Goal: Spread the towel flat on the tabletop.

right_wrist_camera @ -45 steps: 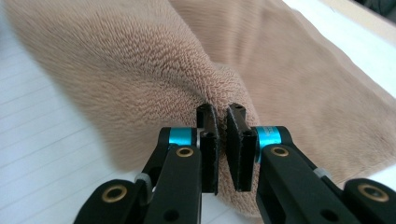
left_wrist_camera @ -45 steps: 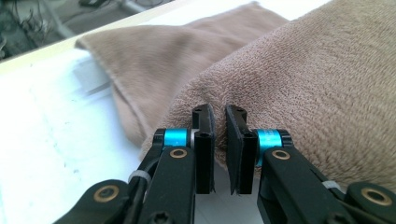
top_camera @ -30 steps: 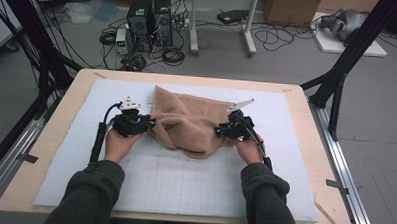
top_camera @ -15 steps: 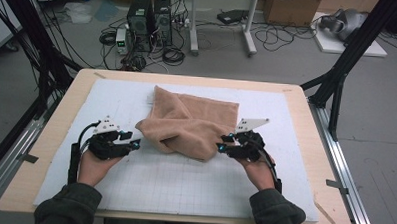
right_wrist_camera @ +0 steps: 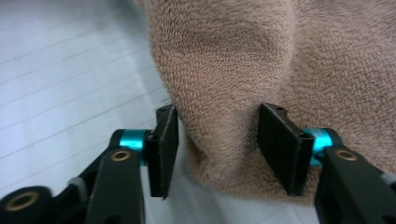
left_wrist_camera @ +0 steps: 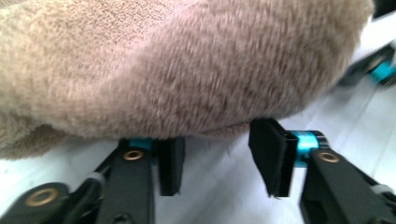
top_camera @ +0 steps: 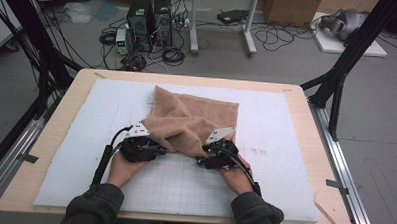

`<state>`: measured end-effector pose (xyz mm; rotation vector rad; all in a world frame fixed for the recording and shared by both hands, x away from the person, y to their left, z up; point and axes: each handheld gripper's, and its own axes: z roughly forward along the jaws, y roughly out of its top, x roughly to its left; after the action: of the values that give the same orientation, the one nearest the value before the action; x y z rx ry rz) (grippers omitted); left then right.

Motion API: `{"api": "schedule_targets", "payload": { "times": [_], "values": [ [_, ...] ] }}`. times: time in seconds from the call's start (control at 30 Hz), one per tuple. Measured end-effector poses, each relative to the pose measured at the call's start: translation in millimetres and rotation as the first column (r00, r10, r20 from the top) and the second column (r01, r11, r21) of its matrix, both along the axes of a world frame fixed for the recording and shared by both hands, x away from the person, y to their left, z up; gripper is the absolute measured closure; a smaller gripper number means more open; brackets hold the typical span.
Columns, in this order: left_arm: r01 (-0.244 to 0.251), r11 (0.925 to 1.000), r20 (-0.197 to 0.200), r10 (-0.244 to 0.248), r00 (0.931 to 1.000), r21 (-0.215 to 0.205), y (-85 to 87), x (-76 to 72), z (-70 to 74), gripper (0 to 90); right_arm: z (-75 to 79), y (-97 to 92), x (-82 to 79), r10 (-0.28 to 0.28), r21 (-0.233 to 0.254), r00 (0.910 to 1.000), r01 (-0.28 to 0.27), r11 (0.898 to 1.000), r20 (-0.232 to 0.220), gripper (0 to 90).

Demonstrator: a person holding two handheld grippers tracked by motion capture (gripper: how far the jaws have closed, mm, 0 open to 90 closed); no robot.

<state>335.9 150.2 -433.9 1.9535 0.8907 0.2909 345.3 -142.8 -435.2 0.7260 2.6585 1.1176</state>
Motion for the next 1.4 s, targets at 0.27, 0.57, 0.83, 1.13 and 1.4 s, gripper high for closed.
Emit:
{"api": "schedule_targets", "payload": {
  "times": [0.27,0.57,0.83,1.13,1.4],
  "values": [
    [-0.015,0.9994,0.039,0.014,0.9992,0.03,-5.7,2.1,4.0,84.8,-0.7,-2.4,8.3,-0.005,0.036,1.0,0.005,0.999,0.003,76.6],
    [-0.009,0.9997,0.089,0.011,0.996,-0.025,13.1,-14.1,32.1,86.1,26.9,-18.4,-2.6,0.032,0.046,0.9993,-0.033,0.998,0.021,78.4],
    [-0.052,0.9977,0.141,0.058,0.9883,-0.044,36.3,-23.3,58.9,86.4,57.3,-33.7,-10.8,0.052,0.051,0.9968,-0.055,0.997,0.061,78.5],
    [-0.074,0.9957,0.165,0.082,0.9829,-0.057,46.3,-25.7,73.6,86.4,82.9,-50.0,-10.6,0.036,0.071,0.9953,-0.043,0.997,0.089,78.6],
    [-0.117,0.9932,0.083,0.116,0.9898,0.004,34.0,10.2,50.8,86.3,59.8,-59.2,19.0,-0.036,0.039,0.9993,0.035,0.999,0.009,78.6]
  ]
}}
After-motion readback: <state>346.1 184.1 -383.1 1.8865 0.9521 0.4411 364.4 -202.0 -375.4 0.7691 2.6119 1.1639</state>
